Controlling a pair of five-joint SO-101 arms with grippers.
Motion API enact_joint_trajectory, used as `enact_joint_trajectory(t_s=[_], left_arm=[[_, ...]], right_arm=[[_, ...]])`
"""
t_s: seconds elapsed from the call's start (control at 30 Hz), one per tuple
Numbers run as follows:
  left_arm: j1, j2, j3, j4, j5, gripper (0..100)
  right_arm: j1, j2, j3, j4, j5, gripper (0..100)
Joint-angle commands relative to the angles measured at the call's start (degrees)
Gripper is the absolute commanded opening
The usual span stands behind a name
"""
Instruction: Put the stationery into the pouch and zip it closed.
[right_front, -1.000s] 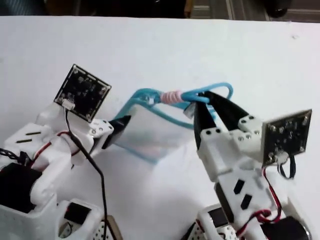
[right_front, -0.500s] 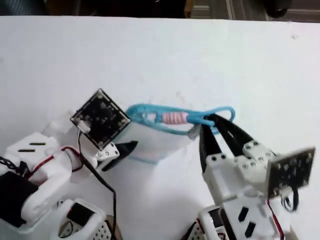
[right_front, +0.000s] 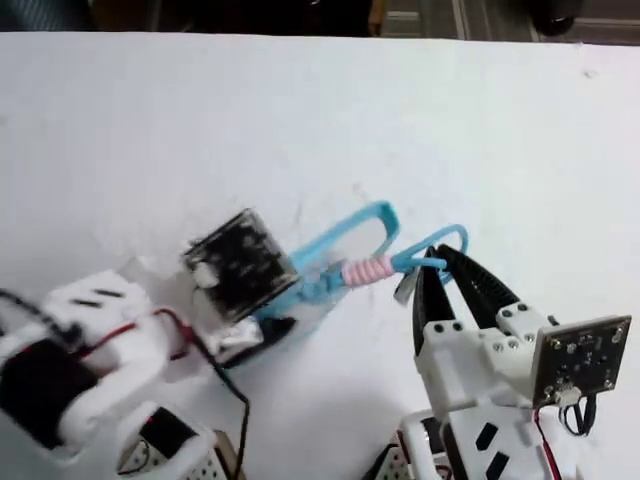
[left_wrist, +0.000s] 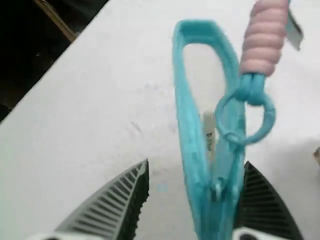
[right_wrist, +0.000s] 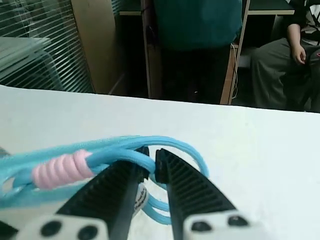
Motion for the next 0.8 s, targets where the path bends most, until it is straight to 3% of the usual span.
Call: enact_joint_trajectory(t_s=[0.0,0.2,0.53,0.77], left_arm=[[3.47,0.04,4.31,-7.47,5.45,28],[3.47,0.13,3.16,-10.64,4.75,1],[1.80,-0.04,-7.74,4.13,4.13,2],[1.80,-0.13,-9.14,5.80,4.40,2]], right_arm=[[0.57,0.31,-0.26,-1.19,-0.18,1.6],[1.01,0.31,0.62,-1.71,-0.09,1.6],[1.54,4.09,8.18,-15.43,-0.09,1.6],[13.05,21.49,5.01,-35.03,0.26,1.6]])
